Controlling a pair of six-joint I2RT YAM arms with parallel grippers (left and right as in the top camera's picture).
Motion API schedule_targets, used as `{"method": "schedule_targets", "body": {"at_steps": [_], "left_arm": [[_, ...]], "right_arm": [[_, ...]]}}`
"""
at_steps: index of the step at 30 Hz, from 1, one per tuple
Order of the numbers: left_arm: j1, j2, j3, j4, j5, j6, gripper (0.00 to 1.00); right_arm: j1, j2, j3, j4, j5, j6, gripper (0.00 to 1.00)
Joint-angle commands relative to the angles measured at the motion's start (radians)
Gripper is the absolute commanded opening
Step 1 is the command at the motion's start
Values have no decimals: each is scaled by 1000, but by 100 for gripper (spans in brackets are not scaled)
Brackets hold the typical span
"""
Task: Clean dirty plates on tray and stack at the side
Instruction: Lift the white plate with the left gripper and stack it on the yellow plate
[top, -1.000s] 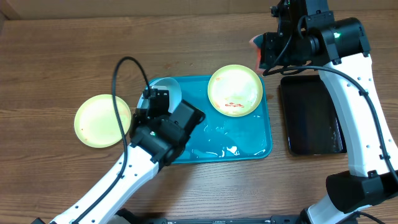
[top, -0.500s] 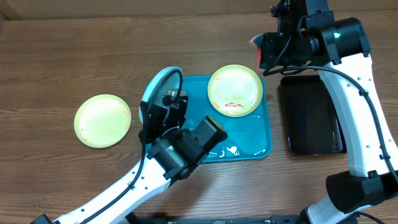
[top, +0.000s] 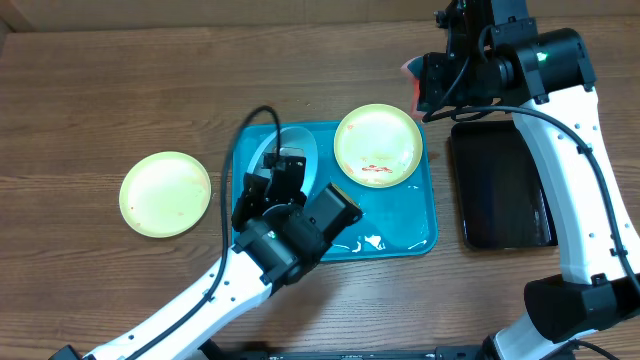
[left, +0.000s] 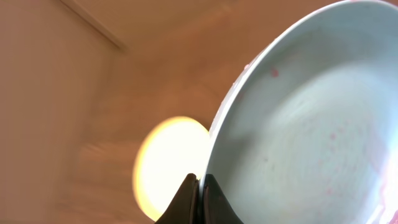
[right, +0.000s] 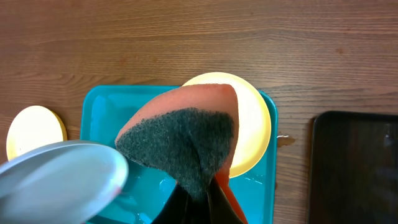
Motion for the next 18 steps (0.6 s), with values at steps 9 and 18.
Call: {"method": "schedule_targets", "body": {"at_steps": [9,18], "left_arm": [[478,-53,30,-25,645,-61,4],[1164,5,30,-21,1033,180,4]], "right_arm": [[-4,-18,19,5,-5,0,4],[-4,-18,19,5,-5,0,4]]}}
